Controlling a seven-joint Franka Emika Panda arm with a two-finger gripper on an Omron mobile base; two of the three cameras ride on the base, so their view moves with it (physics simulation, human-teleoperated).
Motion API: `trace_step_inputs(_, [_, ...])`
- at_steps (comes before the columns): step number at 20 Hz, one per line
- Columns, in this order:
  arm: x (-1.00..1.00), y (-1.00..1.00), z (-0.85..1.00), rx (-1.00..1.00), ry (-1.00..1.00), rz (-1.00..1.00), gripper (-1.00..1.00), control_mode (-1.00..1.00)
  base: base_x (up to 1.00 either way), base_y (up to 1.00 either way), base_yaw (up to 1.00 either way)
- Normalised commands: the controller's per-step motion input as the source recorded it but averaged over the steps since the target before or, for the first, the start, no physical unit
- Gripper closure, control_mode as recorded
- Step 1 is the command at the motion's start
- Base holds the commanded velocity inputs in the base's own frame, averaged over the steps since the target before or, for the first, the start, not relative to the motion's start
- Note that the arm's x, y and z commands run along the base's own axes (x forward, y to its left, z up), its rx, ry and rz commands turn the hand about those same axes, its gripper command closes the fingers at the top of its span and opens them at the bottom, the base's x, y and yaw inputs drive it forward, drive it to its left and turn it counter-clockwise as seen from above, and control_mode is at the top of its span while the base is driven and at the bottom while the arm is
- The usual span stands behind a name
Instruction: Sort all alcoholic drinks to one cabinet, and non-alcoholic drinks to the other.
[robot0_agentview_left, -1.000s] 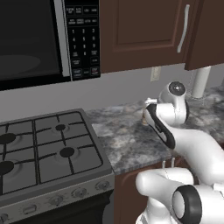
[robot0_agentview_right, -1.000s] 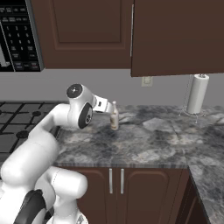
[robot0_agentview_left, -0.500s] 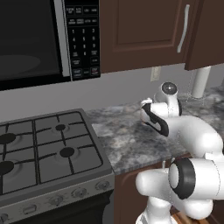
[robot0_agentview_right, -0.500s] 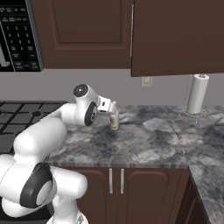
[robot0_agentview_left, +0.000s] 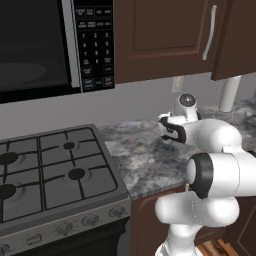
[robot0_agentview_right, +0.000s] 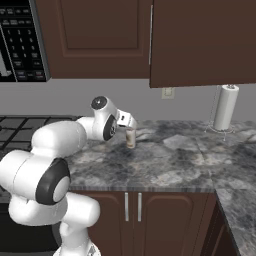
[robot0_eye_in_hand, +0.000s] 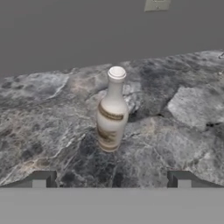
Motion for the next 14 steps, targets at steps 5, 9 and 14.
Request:
trace_step_inputs(5, [0.38,-0.07,-0.25,0.0,0.0,0.0,-1.0,-1.0,0.0,0.0,0.0])
trace_step_inputs(9, [0.36,-0.04,-0.22,0.0,0.0,0.0,-1.0,-1.0,0.0,0.0,0.0])
trace_step_inputs(14, [0.32,-0.05,-0.16,0.0,0.0,0.0,-1.0,-1.0,0.0,0.0,0.0])
